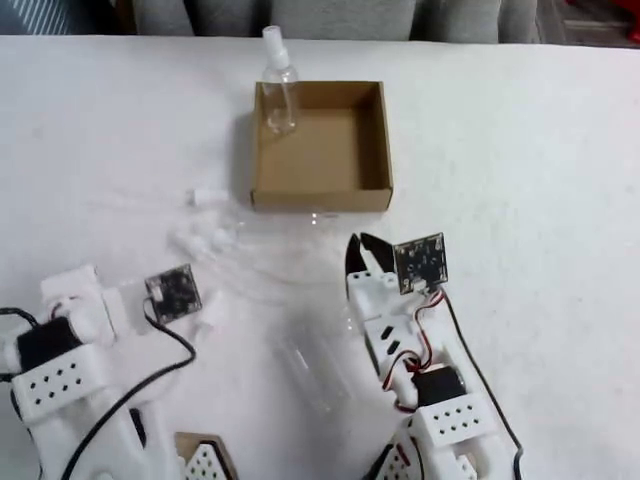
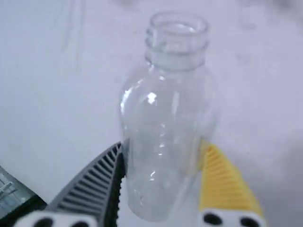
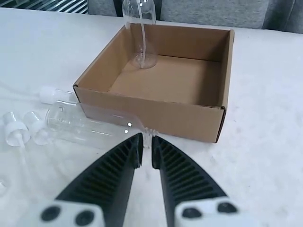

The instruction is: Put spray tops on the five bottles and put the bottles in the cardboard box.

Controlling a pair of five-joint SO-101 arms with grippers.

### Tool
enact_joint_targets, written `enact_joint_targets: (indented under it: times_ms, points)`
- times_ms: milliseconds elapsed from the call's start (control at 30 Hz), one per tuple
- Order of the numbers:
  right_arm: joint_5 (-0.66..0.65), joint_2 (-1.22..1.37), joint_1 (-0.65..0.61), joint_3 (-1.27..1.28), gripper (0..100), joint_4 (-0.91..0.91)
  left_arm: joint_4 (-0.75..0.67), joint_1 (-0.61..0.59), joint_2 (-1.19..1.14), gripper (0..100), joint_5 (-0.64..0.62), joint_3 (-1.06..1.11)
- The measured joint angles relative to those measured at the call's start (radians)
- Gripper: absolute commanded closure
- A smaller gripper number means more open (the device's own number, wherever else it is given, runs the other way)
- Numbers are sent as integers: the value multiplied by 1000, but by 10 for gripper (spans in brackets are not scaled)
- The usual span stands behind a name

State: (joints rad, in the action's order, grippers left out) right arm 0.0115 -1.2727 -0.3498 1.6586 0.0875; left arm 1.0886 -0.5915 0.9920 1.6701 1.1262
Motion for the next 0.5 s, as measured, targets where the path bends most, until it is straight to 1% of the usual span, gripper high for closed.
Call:
enact_joint_targets:
  times_ms: [67,200,500]
  points:
    - [0,0,0,2,984,0,60,0,-2,950,-75,-55]
    - [0,0,0,2,984,0,84,0,-95,950,-229,-166]
    - [0,0,0,2,984,0,86,0,-546,949,-574,-423]
